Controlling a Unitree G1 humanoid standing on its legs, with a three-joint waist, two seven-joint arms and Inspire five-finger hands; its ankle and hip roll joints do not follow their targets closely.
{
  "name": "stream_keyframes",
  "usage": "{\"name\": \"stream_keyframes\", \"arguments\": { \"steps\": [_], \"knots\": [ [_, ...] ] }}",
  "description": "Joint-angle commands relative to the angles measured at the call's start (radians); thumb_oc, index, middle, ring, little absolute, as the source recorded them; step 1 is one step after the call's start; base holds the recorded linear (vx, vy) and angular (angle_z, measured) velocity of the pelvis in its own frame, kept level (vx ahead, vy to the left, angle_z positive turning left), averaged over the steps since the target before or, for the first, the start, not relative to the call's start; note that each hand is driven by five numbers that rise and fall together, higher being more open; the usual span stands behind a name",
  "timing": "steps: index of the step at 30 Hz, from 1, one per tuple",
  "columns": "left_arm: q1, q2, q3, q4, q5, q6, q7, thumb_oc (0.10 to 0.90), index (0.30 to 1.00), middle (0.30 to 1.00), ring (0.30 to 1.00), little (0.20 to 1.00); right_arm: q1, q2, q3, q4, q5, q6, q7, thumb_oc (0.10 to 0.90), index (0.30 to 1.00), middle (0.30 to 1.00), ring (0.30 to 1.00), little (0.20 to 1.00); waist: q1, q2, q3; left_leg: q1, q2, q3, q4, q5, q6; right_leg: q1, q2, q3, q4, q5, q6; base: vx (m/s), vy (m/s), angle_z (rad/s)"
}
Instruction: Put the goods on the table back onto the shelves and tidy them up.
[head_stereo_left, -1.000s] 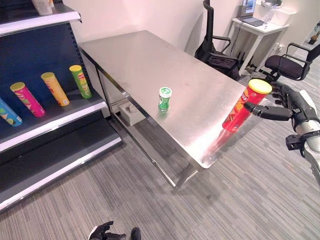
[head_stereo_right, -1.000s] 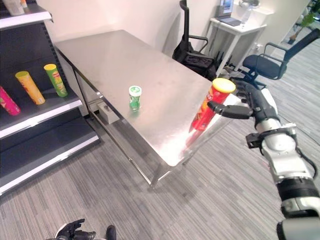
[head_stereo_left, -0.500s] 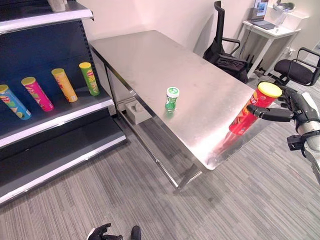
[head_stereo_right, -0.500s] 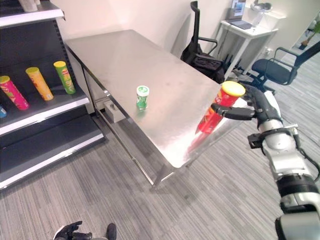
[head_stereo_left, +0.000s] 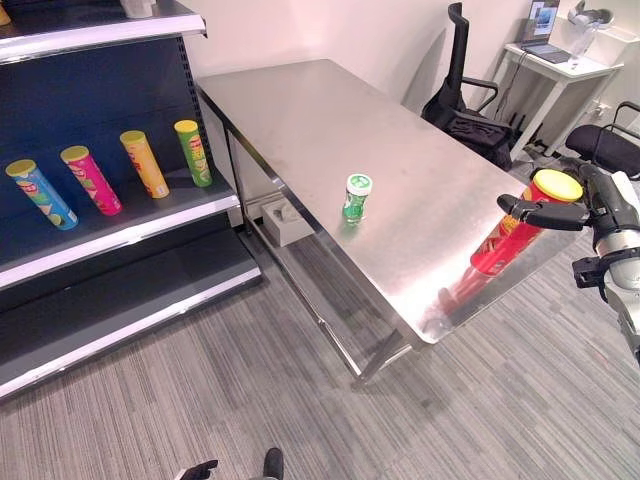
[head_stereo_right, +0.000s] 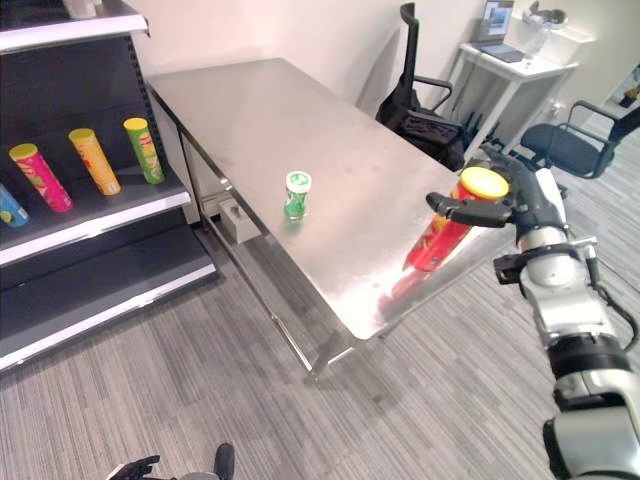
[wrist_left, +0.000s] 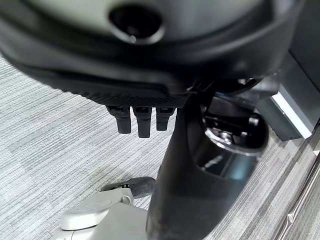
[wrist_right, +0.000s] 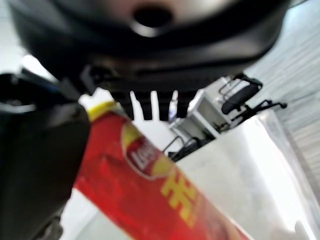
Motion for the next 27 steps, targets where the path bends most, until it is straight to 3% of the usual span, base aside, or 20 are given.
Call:
{"name": "stream_keyframes", "arguments": {
  "steps": [1, 11, 14, 17, 20, 21, 27],
  "knots": [
    [-0.007, 0.024, -0.075, 0.011, 0.002, -0.01, 0.014, 0.8, 0.9, 0.9, 0.9, 0.9, -0.234, -0.071, 0.05, 0.016, -0.037, -0.047, -0.08, 0.4, 0.3, 0.3, 0.3, 0.3, 0.036, -0.003, -0.039, 0.079, 0.093, 0.034, 0.006, -0.104, -0.085, -0.048, -0.04, -0.043, 0.01, 0.036, 0.056, 0.0, 0.0, 0.0],
    [-0.006, 0.036, -0.059, -0.004, -0.004, -0.002, 0.019, 0.8, 0.9, 0.9, 0.9, 0.9, -0.197, -0.095, 0.036, -0.005, -0.039, -0.029, -0.07, 0.4, 0.3, 0.3, 0.3, 0.3, 0.025, 0.004, -0.039, 0.077, 0.1, 0.029, 0.006, -0.101, -0.091, -0.047, -0.034, -0.041, 0.008, 0.031, 0.051, -0.01, -0.02, 0.03],
    [0.0, 0.037, -0.051, -0.024, 0.0, 0.0, 0.011, 0.8, 0.9, 0.9, 0.9, 0.9, -0.101, -0.096, -0.043, -0.117, -0.042, -0.04, -0.076, 0.4, 0.3, 0.3, 0.3, 0.3, 0.017, 0.011, -0.041, 0.081, 0.107, 0.03, 0.006, -0.099, -0.094, -0.044, -0.028, -0.04, 0.008, 0.023, 0.046, -0.02, -0.074, 0.0],
    [0.009, 0.031, -0.026, -0.047, 0.005, 0.002, 0.005, 0.8, 0.9, 0.9, 0.9, 0.9, 0.054, -0.071, -0.211, -0.34, -0.033, -0.09, -0.1, 0.4, 0.3, 0.3, 0.3, 0.3, 0.006, 0.03, -0.045, 0.084, 0.121, 0.024, 0.008, -0.095, -0.101, -0.038, -0.017, -0.038, 0.009, 0.008, 0.038, -0.01, -0.102, 0.01],
    [0.015, 0.034, -0.019, -0.055, 0.007, 0.003, -0.001, 0.8, 0.9, 0.9, 0.9, 0.9, 0.103, -0.065, -0.281, -0.426, -0.036, -0.11, -0.113, 0.4, 0.3, 0.3, 0.3, 0.3, 0.007, 0.034, -0.047, 0.084, 0.129, 0.018, 0.01, -0.091, -0.106, -0.035, -0.008, -0.039, 0.009, 0.001, 0.032, -0.02, -0.115, 0.05],
    [0.028, 0.037, -0.007, -0.072, 0.017, -0.001, -0.012, 0.8, 0.9, 0.9, 0.9, 0.9, 0.143, -0.064, -0.36, -0.566, -0.065, -0.142, -0.123, 0.4, 0.3, 0.3, 0.3, 0.3, 0.012, 0.05, -0.04, 0.072, 0.148, 0.007, 0.017, -0.077, -0.12, -0.039, 0.013, -0.037, 0.006, -0.012, 0.02, -0.04, -0.188, 0.11],
    [0.046, 0.038, 0.018, -0.119, -0.011, -0.003, -0.02, 0.8, 0.9, 0.9, 0.9, 0.9, 0.114, -0.086, -0.398, -0.72, -0.063, -0.169, -0.14, 0.4, 0.3, 0.3, 0.3, 0.3, 0.033, 0.085, 0.017, -0.017, 0.167, -0.026, 0.105, -0.057, -0.138, -0.062, 0.028, -0.051, 0.006, -0.026, 0.008, -0.11, -0.121, 0.08]
  ]
}}
